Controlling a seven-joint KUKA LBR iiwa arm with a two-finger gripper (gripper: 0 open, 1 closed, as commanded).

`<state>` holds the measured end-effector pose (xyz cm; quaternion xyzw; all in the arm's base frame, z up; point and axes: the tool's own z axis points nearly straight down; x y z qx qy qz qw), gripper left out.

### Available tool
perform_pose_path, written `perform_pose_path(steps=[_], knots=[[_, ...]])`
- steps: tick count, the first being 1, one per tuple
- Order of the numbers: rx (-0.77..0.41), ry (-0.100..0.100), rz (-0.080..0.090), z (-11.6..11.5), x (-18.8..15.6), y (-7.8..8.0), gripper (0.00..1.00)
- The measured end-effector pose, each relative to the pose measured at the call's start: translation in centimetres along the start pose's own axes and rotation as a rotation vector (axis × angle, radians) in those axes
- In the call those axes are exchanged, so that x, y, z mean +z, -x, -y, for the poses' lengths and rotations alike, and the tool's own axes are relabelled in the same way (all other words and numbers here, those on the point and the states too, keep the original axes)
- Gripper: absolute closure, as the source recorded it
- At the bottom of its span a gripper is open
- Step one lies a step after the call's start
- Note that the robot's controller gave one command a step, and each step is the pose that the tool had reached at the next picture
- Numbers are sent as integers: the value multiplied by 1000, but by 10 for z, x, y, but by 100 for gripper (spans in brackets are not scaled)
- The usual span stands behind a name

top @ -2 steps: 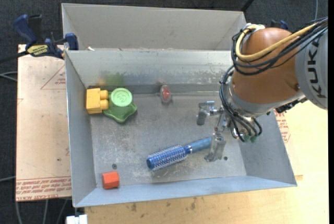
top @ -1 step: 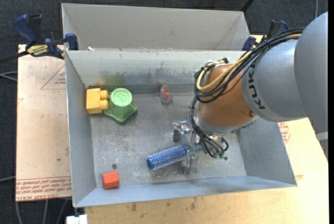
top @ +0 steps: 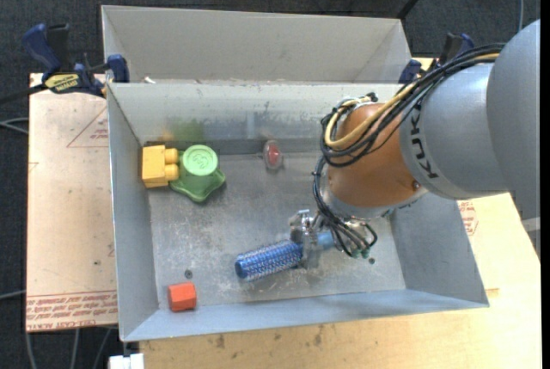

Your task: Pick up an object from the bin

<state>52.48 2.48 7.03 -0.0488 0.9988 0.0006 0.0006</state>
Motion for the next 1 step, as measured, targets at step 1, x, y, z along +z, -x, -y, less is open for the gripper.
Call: perform_pose_path(steps=[1], knots=[[-13,-1,7,-11,-151,-13,100]])
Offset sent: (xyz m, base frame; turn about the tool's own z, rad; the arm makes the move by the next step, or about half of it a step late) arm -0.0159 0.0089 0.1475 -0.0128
